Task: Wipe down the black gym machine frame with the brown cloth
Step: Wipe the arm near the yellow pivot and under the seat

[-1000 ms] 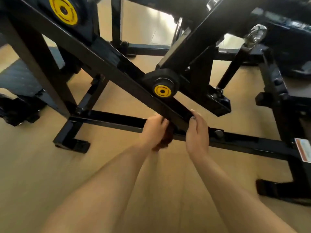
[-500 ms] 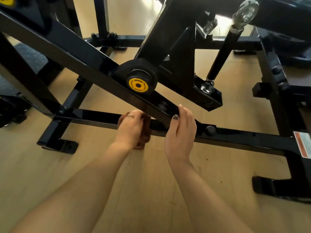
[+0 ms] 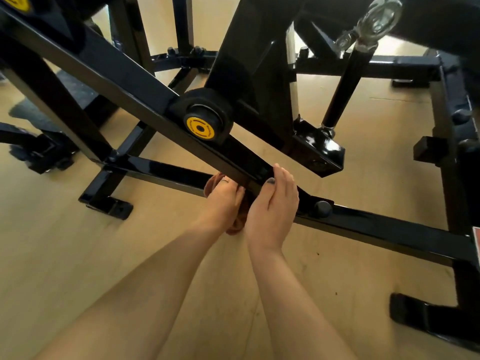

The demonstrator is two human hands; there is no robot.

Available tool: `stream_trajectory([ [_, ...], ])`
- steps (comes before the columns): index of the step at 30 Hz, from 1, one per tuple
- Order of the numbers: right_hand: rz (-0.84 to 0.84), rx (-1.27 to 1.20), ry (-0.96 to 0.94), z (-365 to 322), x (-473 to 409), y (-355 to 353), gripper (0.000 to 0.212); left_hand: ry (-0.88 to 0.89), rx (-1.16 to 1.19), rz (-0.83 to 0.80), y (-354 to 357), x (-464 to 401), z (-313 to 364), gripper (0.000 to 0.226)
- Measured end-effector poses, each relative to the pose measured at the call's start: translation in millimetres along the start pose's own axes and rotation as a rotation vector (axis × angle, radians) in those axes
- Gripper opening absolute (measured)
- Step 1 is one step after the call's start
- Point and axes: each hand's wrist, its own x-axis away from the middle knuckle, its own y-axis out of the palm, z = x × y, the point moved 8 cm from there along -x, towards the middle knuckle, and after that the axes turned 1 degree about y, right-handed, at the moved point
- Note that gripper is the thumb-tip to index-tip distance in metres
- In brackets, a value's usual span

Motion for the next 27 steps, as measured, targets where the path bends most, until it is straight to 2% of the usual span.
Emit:
stream_trajectory([
  [2,0.016,-0.008,-0.011,0.3,-0.2,-0.3,0.047,-0.021,0.019,-0.015,-4.1,-2.4,-1.0,0.029],
  [6,-0.005,0.038,-0.073,1.5,0.2,0.2,0.044,-0.018,0.022,-0.058,-21.7,-9.0,-16.7,0.033],
  [12,0.06,0.17,-0.065,-6.4,6.6,10.2,0.047,-0.026,-0.005,0.039,-54.0,-32.3,-63.3,0.02],
  [16,0.092,0.244,-0.093,-5.5,11.2,14.5,0.054,0.121,-0.113,0.13,-46.1,-26.5,-46.8,0.017],
  [22,0.228,0.235,-0.033,-9.8,14.6,16.6,0.063,0.428,-0.301,-0.126,-21.4,-13.9,-32.7,0.034],
  [25,0.246,0.225,0.007,-11.3,16.9,17.1,0.061,0.606,-0.399,-0.188,-21.4,-18.3,-42.1,0.041],
  [27,0.26,0.239,0.042,-13.8,22.3,17.2,0.058,0.647,-0.39,-0.218,-30.9,-26.8,-53.4,0.041],
])
